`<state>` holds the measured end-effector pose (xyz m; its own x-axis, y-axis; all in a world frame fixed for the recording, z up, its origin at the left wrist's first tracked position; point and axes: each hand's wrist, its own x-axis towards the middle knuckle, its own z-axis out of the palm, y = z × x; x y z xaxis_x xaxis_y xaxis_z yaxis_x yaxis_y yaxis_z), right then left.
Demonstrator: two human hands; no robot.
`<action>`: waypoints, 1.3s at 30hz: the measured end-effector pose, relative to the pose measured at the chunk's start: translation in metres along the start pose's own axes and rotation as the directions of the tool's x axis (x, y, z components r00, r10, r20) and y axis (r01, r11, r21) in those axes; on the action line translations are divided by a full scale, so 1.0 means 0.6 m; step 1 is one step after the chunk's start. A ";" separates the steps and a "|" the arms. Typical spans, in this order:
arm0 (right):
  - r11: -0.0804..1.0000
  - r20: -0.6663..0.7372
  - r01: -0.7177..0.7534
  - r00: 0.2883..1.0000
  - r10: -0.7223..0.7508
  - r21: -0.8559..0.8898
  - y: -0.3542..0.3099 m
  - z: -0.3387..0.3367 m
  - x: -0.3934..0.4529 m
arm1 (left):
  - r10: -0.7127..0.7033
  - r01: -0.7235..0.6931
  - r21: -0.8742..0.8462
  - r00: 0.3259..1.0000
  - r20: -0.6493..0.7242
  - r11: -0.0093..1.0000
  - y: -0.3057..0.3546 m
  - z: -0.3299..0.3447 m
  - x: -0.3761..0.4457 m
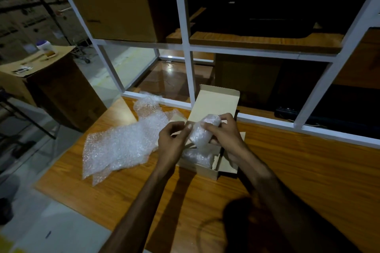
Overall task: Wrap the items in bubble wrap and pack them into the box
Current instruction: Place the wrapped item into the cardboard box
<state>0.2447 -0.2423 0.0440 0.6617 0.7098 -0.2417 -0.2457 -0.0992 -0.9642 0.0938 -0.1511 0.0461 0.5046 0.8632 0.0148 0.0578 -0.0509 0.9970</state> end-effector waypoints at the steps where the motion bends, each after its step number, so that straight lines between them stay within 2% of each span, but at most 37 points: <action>1: 0.997 -0.062 -0.033 0.997 0.038 0.076 0.009 0.004 0.000 | -0.028 0.027 -0.052 0.999 -0.025 0.998 -0.005 0.004 -0.009; 3: 0.983 -0.168 -0.076 0.980 0.105 0.170 0.027 0.012 0.002 | -0.085 0.087 -0.144 0.996 0.018 0.986 -0.013 0.014 -0.018; 5: 0.964 -0.235 -0.087 0.961 0.147 0.250 0.040 0.017 0.002 | -0.104 0.113 -0.162 0.992 0.066 0.980 -0.014 0.022 -0.014; 9: 0.948 -0.264 -0.108 0.945 0.192 0.300 0.044 0.021 0.004 | -0.147 0.155 -0.060 0.982 0.117 0.986 -0.012 0.016 0.017; 17: 0.982 -0.288 -0.181 0.939 0.187 0.049 0.056 0.015 0.031 | -0.171 0.134 0.208 0.971 0.170 0.969 -0.044 -0.006 0.111; 20: 0.960 -0.340 -0.241 0.923 0.181 -0.143 0.061 0.017 0.027 | -0.177 0.110 0.281 0.958 0.226 0.953 -0.064 -0.008 0.133; 25: 0.926 -0.229 -0.322 0.933 0.276 -0.196 0.061 0.025 0.011 | -0.165 0.027 0.413 0.939 0.301 0.910 -0.093 -0.007 0.152; 28: 0.900 -0.195 -0.383 0.918 0.346 -0.208 0.060 0.037 0.006 | -0.146 -0.039 0.518 0.939 0.312 0.855 -0.099 0.000 0.163; 33: 0.904 -0.246 -0.389 0.907 0.342 -0.179 0.067 0.045 0.015 | -0.155 -0.144 0.645 0.911 0.383 0.751 -0.104 0.004 0.172; 39: 0.829 -0.201 -0.332 0.942 0.268 -0.451 0.073 0.056 0.024 | -0.111 -0.282 0.743 0.896 0.430 0.608 -0.110 0.024 0.168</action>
<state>0.2196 -0.2130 0.0021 0.6998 0.5020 -0.5081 -0.1041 -0.6321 -0.7679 0.1535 -0.0678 -0.0192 0.8163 0.5630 -0.1295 0.5328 -0.6469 0.5456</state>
